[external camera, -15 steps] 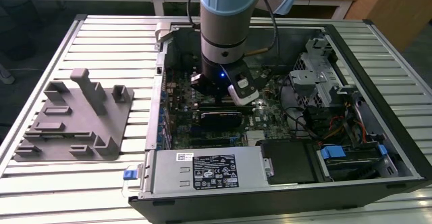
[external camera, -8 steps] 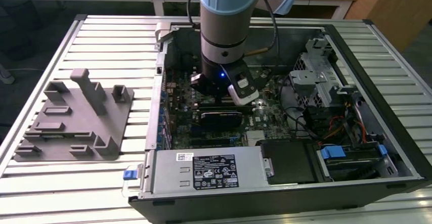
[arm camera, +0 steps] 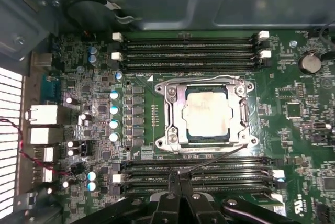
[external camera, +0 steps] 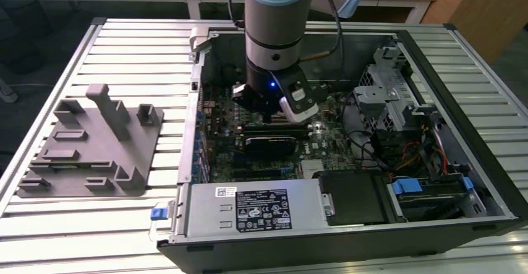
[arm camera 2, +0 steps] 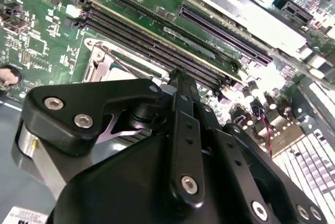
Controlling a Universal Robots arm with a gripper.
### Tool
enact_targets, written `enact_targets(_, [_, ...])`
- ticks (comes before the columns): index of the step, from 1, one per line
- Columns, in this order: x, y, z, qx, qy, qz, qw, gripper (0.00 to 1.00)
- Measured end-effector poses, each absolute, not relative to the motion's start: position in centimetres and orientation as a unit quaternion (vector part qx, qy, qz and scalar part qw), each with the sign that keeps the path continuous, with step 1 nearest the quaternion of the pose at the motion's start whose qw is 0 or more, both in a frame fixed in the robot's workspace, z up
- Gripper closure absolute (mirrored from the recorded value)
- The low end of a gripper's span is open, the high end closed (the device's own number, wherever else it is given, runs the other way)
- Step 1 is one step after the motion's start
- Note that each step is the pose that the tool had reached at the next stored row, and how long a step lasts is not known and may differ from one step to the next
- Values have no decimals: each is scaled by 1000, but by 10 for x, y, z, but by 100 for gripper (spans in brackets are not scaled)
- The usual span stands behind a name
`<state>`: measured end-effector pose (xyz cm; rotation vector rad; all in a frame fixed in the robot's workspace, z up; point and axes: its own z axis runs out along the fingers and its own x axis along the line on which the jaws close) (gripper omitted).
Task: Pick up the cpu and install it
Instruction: 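Install the second cpu locking lever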
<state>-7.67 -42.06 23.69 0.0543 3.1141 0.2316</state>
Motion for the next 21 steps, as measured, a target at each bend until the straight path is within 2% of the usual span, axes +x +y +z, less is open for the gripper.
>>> enact_targets(6, [-77,-421,252,18,997,74,9,89])
enact_targets(9, [-77,-421,253,18,997,76,9,89])
enact_targets(13, [-77,-420,249,19,996,90,9,89])
enact_targets(21, [-76,-418,239,19,996,91,9,89])
